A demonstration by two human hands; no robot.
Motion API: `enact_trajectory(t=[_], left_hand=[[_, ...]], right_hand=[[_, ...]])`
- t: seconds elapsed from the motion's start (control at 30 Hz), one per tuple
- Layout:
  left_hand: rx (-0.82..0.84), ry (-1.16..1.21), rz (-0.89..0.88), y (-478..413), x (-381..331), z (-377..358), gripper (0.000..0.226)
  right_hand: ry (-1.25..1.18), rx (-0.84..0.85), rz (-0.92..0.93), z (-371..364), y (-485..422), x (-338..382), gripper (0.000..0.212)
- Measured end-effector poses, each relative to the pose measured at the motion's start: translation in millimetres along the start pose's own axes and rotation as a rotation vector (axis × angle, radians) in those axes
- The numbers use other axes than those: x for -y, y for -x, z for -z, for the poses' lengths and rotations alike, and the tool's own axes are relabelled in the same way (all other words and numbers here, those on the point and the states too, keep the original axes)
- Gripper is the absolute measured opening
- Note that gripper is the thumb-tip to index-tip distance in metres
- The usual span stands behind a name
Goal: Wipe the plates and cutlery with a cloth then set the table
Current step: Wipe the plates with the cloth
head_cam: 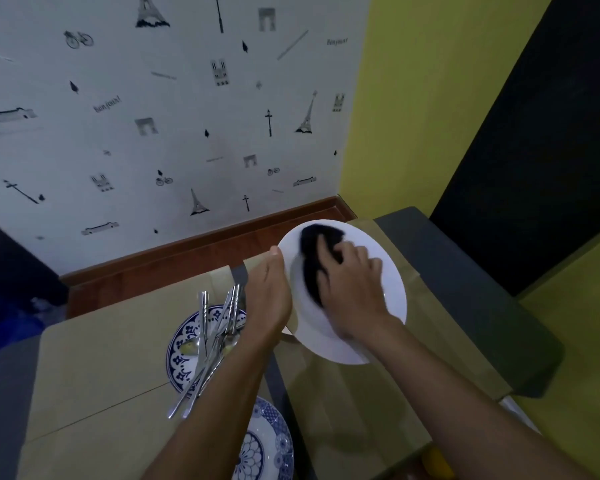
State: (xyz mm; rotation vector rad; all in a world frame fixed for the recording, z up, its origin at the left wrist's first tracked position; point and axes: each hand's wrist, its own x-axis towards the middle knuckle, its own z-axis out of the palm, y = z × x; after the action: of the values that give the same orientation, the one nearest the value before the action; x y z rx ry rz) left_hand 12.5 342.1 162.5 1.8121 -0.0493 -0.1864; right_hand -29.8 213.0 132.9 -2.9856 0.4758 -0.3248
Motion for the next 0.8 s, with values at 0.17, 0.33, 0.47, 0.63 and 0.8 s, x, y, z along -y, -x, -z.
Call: enact_trajectory(t=[0.17,0.33,0.47,0.63,0.8], left_hand=[[-0.052,0.052,0.062,-2.0,4.0,1.8,0.056],[0.031,-0.036,-0.025,2.2,0.1,-4.5,0.054],[0.063,-0.087,-0.031,2.6,3.6,-10.1,0.053],[0.022,-0.001,0.03,0.2,13.6,-4.9,0.054],[-0.141,0.057,0.024,-4.1,2.6,3.1,0.053]], right_hand=[[0.098,0.103,-0.268,1.8,-7.3,-10.0,0.06],[-0.278,0.091,-0.291,-2.8,-12.8,-8.5,0.065],[-0.452,0.072,-0.008,-0.7,-11.5,6.5,0.069],[-0.182,0.122,0.048,-1.1,-9.0,-2.9,0.069],[0.046,0.303,-0.249,2.7,-0.9,-10.9,0.069]])
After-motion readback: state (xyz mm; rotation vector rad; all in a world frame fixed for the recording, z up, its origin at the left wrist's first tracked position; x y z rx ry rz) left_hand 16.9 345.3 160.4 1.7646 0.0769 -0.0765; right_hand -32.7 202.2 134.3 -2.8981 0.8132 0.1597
